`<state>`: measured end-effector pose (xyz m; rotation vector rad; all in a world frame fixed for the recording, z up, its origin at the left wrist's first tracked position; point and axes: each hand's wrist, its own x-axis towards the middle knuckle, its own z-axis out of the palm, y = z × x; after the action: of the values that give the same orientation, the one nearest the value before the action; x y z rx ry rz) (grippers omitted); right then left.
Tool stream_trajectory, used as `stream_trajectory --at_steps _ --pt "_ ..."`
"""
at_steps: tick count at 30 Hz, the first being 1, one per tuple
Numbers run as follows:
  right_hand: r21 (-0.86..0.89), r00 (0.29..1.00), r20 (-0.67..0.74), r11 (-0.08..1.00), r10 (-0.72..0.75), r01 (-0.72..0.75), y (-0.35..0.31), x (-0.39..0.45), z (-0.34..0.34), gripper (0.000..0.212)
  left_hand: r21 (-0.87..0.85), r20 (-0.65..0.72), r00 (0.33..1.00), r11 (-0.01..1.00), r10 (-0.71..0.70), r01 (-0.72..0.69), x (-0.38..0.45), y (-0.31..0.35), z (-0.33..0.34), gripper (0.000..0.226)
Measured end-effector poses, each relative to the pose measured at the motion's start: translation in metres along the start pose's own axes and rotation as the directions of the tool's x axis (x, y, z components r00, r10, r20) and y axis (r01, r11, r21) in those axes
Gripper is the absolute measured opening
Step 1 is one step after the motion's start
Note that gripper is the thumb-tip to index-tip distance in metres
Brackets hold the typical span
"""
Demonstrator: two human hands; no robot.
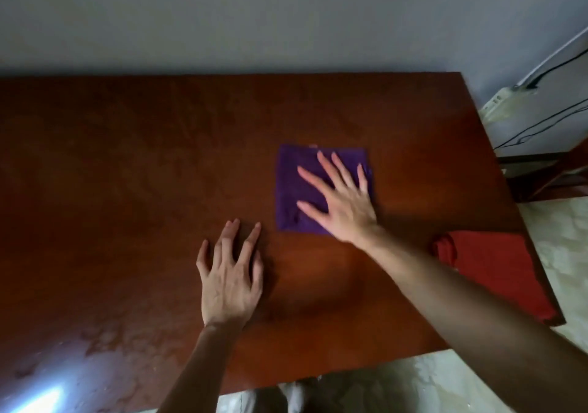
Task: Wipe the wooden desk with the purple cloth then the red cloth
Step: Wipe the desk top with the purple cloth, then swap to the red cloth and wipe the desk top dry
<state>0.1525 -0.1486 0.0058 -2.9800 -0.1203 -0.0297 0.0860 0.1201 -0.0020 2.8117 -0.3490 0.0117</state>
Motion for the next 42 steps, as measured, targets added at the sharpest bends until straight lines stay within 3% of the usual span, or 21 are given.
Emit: stream_trajectory --at_steps 6,12,18,22,28,33,37,40,42 --pt "0.044 0.989 0.043 0.989 0.139 -0.141 0.046 0.16 -0.014 0.074 0.001 -0.002 1.0 1.0 0.004 -0.004 -0.001 -0.001 0.002 0.055" --pt "-0.012 0.988 0.091 0.992 0.123 -0.122 0.049 0.172 -0.015 0.072 -0.007 -0.005 1.0 1.0 0.021 -0.021 -0.001 -0.004 0.003 0.055" --pt "-0.014 0.995 0.075 0.998 0.06 -0.059 0.044 0.086 -0.013 0.075 -0.009 0.028 1.0 1.0 0.011 -0.011 0.002 -0.001 -0.004 0.055" --pt "-0.035 0.999 0.005 0.998 0.048 -0.048 0.045 -0.05 -0.011 0.073 0.006 0.061 0.998 1.0 -0.004 0.004 0.001 0.002 -0.01 0.055" --pt "0.051 0.995 0.096 0.998 0.024 -0.029 0.029 -0.233 -0.017 0.079 0.006 0.075 0.993 0.996 -0.091 0.091 -0.006 0.01 -0.013 0.055" --pt "0.14 0.99 0.13 0.989 -0.062 0.043 0.037 -0.244 -0.023 0.079 0.011 0.066 0.942 0.944 -0.33 0.33 -0.029 0.057 -0.008 0.049" --pt "0.288 0.975 0.167 0.953 -0.149 0.096 0.051 -0.238 -0.028 0.08 -0.103 0.072 0.863 0.857 -0.5 0.505 -0.035 0.121 -0.01 0.038" --pt "0.4 0.974 0.084 0.902 -0.209 0.159 0.086 -0.237 -0.05 0.069 -0.154 0.08 0.909 0.896 -0.409 0.417 -0.034 0.17 -0.012 0.032" --pt "0.404 0.995 -0.031 0.91 -0.091 0.095 0.118 -0.244 -0.064 0.058 -0.153 0.075 0.96 0.948 -0.271 0.28 -0.027 0.201 -0.011 0.035"
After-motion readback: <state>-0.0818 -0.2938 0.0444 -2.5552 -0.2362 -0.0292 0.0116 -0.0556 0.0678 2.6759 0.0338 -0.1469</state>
